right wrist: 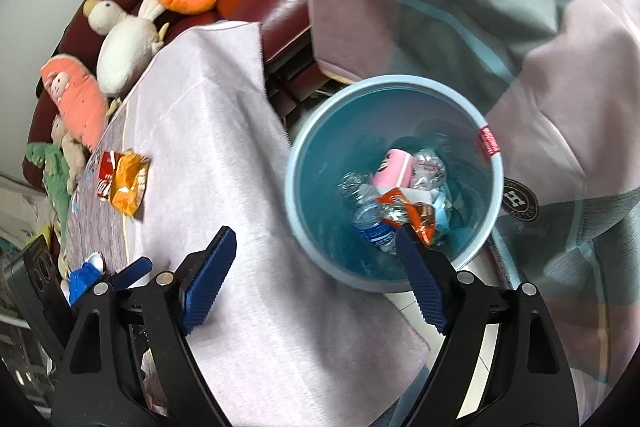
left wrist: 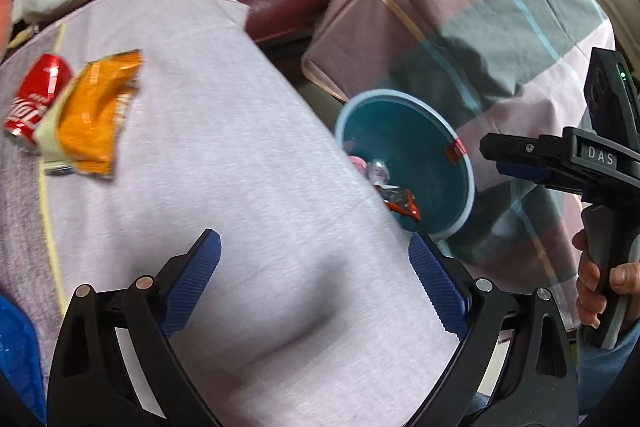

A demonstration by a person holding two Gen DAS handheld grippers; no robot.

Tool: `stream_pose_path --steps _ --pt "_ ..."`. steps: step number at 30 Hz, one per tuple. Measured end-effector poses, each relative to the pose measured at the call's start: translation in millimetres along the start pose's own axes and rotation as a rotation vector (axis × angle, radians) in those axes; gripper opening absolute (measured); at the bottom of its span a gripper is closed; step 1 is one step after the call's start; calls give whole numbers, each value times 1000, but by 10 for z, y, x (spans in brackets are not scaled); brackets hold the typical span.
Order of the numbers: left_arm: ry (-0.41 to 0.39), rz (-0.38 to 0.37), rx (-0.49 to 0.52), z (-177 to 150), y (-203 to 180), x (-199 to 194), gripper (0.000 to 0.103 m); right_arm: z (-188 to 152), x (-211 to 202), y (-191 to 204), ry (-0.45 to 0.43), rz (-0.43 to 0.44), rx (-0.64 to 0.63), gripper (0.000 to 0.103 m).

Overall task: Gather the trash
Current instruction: 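Move both open tools back over the can and chip bag on the table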

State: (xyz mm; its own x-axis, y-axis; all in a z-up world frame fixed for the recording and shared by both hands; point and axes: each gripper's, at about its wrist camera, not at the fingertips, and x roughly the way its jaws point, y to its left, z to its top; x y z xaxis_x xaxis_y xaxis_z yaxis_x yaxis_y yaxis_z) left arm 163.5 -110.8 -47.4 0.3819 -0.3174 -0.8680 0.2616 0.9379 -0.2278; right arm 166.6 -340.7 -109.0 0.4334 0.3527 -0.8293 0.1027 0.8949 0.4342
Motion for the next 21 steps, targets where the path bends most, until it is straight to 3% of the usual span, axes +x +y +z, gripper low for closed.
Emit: stream_pose_path --steps 8,16,21 --pt "-63 53 -65 -54 496 -338 95 -12 78 528 23 9 -82 78" --pt "-94 156 -167 5 1323 -675 95 120 431 1431 83 31 -215 78" --pt "-105 183 -246 59 1834 -871 95 295 729 2028 126 47 -277 78"
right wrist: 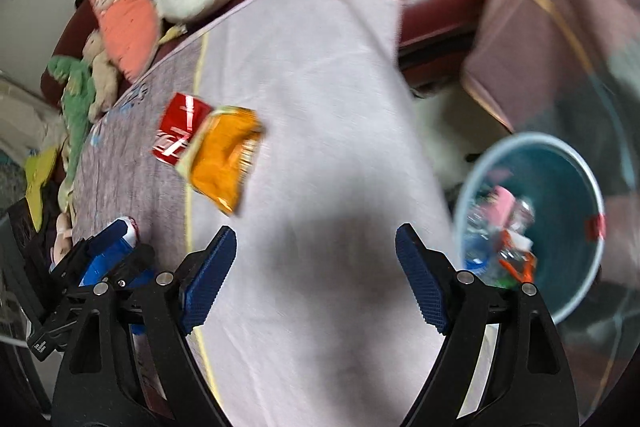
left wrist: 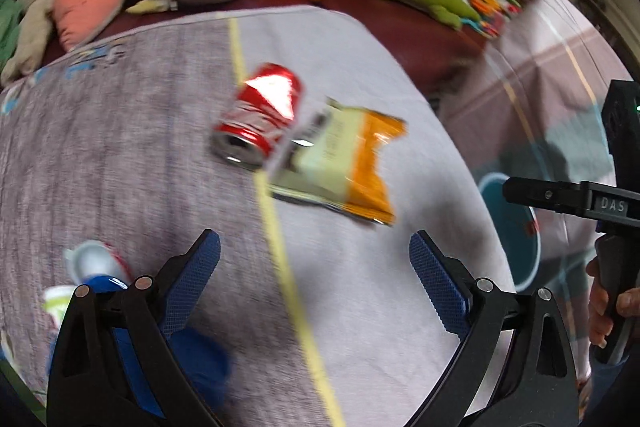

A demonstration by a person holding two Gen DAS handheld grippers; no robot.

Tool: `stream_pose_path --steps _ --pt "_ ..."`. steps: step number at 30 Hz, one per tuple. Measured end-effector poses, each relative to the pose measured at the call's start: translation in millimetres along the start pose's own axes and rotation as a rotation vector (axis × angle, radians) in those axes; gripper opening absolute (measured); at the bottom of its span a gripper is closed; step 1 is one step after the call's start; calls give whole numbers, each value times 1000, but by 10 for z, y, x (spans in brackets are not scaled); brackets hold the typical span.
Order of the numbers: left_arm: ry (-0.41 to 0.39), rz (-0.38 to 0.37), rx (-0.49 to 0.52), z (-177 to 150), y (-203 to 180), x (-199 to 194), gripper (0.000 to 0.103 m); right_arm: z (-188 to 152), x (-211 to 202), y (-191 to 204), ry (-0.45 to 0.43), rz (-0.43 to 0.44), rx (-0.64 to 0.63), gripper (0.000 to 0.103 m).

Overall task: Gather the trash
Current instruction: 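Move both open tools back over the can and chip bag on the table, then grasp the red Coca-Cola can with the left tool while the right grasps the chip bag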

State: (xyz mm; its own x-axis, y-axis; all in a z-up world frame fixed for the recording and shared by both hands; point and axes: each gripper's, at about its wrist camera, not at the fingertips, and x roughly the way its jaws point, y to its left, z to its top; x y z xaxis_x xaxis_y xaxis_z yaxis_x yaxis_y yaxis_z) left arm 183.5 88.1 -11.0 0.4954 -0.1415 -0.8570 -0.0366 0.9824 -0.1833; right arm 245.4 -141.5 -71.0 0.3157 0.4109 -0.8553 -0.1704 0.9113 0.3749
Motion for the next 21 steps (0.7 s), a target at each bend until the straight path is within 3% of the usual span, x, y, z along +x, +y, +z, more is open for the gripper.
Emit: stream_pose_path --steps 10,21 --pt "6 57 -75 367 630 -53 95 497 742 637 87 32 -19 78" --pt "42 42 -128 439 834 101 95 608 1286 706 133 37 4 78"
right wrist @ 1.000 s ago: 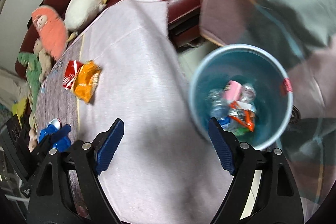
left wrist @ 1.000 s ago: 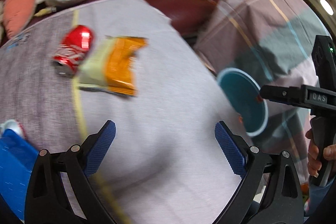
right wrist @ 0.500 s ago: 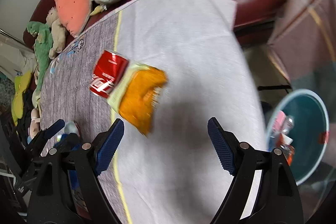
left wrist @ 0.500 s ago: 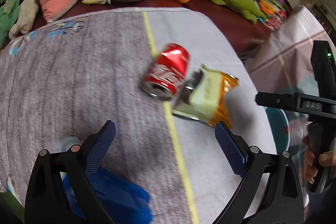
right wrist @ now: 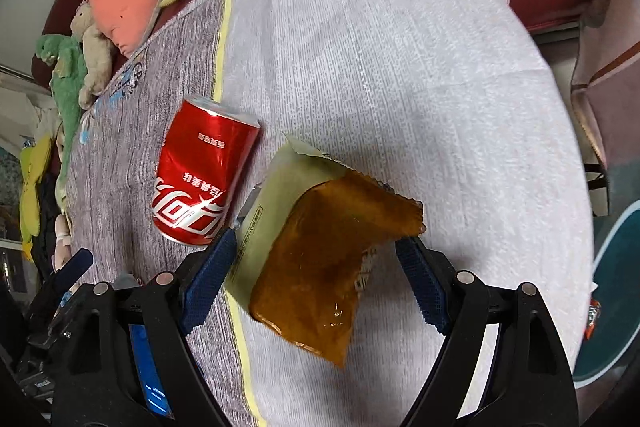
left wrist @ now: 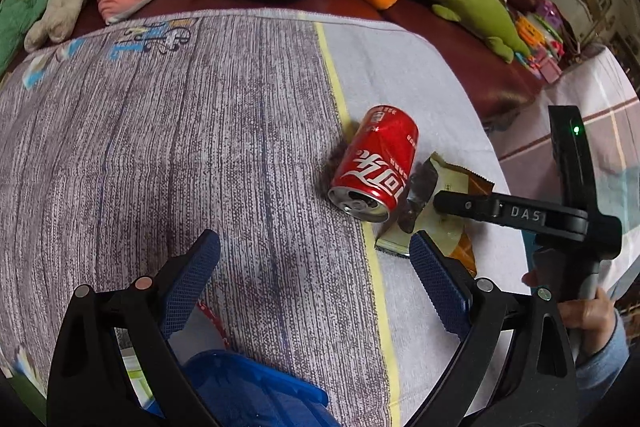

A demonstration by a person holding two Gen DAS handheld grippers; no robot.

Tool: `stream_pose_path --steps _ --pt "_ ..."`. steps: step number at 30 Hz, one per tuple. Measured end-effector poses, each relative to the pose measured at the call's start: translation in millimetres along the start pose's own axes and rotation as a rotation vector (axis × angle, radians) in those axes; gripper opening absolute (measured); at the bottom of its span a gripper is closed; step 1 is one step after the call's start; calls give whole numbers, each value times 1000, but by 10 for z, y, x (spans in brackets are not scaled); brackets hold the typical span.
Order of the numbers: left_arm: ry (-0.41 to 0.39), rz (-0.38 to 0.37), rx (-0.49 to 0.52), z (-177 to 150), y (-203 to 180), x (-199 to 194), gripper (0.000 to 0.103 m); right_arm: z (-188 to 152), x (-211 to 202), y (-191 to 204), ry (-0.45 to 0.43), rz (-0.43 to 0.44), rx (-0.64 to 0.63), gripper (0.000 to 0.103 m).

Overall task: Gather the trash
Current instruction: 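Grasp the red Coca-Cola can with the left tool while the right grasps the chip bag, then carry can and chip bag over the teal bin and open both tools to drop them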

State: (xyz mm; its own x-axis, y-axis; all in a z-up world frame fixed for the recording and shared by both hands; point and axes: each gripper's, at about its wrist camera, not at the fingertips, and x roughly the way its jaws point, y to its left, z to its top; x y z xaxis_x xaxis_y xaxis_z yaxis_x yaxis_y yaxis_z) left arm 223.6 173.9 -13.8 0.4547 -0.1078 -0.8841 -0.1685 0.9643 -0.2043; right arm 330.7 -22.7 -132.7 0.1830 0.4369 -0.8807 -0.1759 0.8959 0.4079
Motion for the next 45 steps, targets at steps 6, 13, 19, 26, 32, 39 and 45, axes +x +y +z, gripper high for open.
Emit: stream_pose_path --steps 6,13,19,26,32,39,45 --pt "10 -2 3 32 -109 61 95 -51 -20 2 -15 40 -33 53" --pt "45 33 87 260 -411 286 95 -77 -283 -167 -61 47 -36 31" --pt "92 95 153 451 -639 679 95 -100 -605 -519 -120 33 -18 32" --pt "134 127 164 489 -743 1027 95 -149 -750 -902 -145 30 8 33" --pt "120 156 156 461 -763 1134 70 -188 -734 -1108 -147 16 29 34" --pt "84 145 162 312 -971 971 70 -302 -891 -1301 -178 27 47 33" --pt "59 34 248 84 -1565 717 70 -489 -1187 -1585 -230 30 97 33"
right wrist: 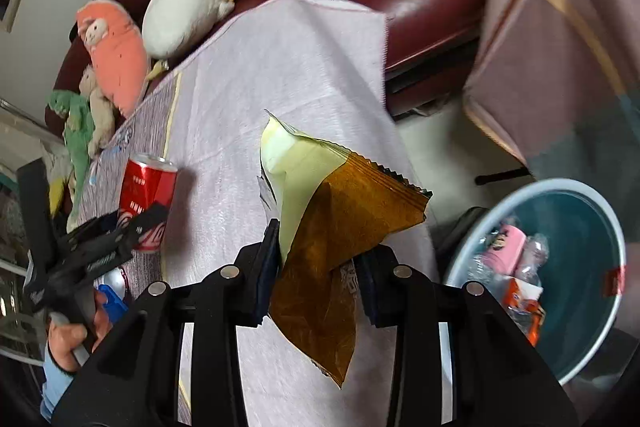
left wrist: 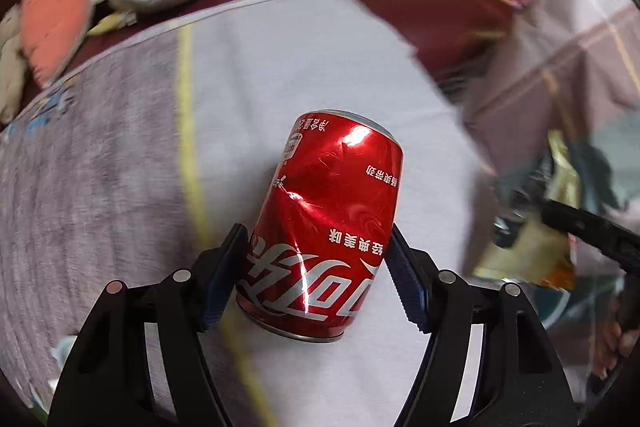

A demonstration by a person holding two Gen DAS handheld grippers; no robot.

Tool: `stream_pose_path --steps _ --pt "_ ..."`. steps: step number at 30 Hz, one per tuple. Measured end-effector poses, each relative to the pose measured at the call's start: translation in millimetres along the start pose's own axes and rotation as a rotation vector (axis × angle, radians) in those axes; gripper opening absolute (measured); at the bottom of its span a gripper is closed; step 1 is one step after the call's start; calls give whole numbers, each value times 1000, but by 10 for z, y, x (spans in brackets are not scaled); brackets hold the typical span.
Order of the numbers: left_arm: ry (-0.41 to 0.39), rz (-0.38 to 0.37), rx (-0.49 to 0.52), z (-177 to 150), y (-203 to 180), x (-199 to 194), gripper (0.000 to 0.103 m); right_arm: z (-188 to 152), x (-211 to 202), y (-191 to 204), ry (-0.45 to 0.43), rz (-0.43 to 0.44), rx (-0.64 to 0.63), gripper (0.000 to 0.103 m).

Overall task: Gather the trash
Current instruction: 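Carry can and chip bag over the teal bin and open both tools to drop them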

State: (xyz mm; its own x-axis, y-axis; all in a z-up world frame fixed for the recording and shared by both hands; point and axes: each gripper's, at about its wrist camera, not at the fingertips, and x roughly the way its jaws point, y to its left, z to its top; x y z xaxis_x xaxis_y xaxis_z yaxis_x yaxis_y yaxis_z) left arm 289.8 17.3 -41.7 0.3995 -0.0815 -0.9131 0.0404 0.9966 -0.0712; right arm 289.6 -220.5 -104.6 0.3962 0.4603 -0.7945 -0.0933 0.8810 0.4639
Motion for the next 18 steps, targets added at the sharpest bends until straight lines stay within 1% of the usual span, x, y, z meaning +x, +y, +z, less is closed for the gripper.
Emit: stream_pose_path --steps 5,8,12,16,18 --pt "1 -95 92 -124 -668 -79 70 -125 -406 -382 -66 -23 63 34" --pt "19 -136 152 -201 -1078 -21 70 -253 -691 -723 -110 -52 116 33" --pt "52 -176 220 -329 -1619 71 70 -452 -1060 -1265 -164 -94 206 34" --pt "91 -217 261 -477 -2056 219 70 -610 -1259 -1670 -186 -120 269 34" --pt "108 -227 281 -539 -2241 285 70 -681 -1323 -1807 -196 -130 286 34"
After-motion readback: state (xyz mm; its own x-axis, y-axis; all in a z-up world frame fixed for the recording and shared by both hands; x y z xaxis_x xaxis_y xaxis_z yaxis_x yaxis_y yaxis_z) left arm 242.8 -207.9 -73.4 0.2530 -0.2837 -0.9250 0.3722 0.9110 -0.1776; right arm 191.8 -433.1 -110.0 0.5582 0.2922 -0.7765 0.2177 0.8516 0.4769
